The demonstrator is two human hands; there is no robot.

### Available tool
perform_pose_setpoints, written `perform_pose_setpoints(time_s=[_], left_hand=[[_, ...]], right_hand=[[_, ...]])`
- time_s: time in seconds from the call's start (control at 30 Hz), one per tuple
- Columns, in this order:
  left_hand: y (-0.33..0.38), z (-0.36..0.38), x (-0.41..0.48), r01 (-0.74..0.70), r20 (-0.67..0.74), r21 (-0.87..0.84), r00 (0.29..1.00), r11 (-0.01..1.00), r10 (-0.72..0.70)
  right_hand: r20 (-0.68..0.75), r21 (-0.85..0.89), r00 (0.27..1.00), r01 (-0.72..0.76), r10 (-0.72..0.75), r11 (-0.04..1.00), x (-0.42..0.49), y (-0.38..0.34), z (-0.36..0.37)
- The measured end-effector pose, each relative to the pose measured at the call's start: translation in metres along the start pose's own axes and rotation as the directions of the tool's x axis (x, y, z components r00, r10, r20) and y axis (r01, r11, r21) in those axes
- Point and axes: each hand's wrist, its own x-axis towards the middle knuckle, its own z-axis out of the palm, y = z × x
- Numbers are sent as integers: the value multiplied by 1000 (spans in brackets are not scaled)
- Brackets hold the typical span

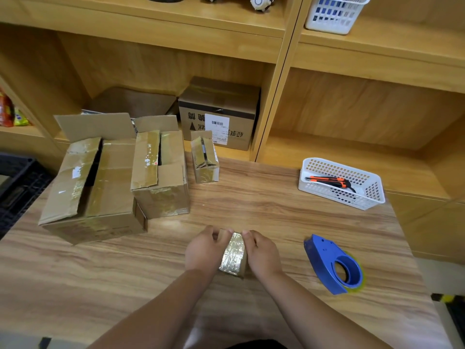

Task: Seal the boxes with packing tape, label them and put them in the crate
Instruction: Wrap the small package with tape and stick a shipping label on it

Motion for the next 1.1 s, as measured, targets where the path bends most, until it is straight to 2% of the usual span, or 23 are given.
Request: perform_pose_setpoints(time_s=[0.13, 0.23, 0.43, 0.5, 0.57, 0.67, 0.8, 0.87, 0.93, 1.03, 1.1], left_hand=[[-7, -3, -5, -90, 42, -269, 994, 959, 105], [-14, -3, -10, -38, 160, -444, 980, 895, 121], [-42, 4, -13, -27, 213, -351, 971, 936, 108], [-42, 4, -13, -18, 230, -312, 969, 950, 94], [-41, 5, -12, -13, 247, -294, 965, 956, 89], [-38, 6, -7, -13, 260, -271, 962, 962, 86], [-35, 5, -2, -18, 278, -255, 956, 967, 91], [-35, 4, 0, -19, 283, -235, 955, 972, 87], [-35, 3, 1, -14, 289, -227, 954, 974, 81], [-36, 2, 4, -5, 312, -210, 947, 978, 71], [-38, 3, 6, 3, 317, -197, 947, 980, 61]], right_hand=[[-143, -47, 974, 173, -178, 984, -11, 0, 0], [-106, -98, 970, 209, -219, 973, -18, 8, 0], [17, -272, 928, 363, -372, 891, -31, 31, 15], [70, -415, 904, 412, -422, 811, -30, 32, 10], [172, -549, 863, 485, -476, 680, -29, 31, 6], [320, -619, 850, 522, -418, 587, -21, 32, -4], [375, -698, 879, 477, -295, 534, 4, 31, -24], [382, -688, 866, 500, -323, 526, 15, 32, -30], [375, -651, 870, 494, -321, 577, 19, 33, -33], [306, -677, 933, 354, -190, 645, 27, 26, -43], [320, -712, 935, 346, -155, 612, 34, 24, -50]])
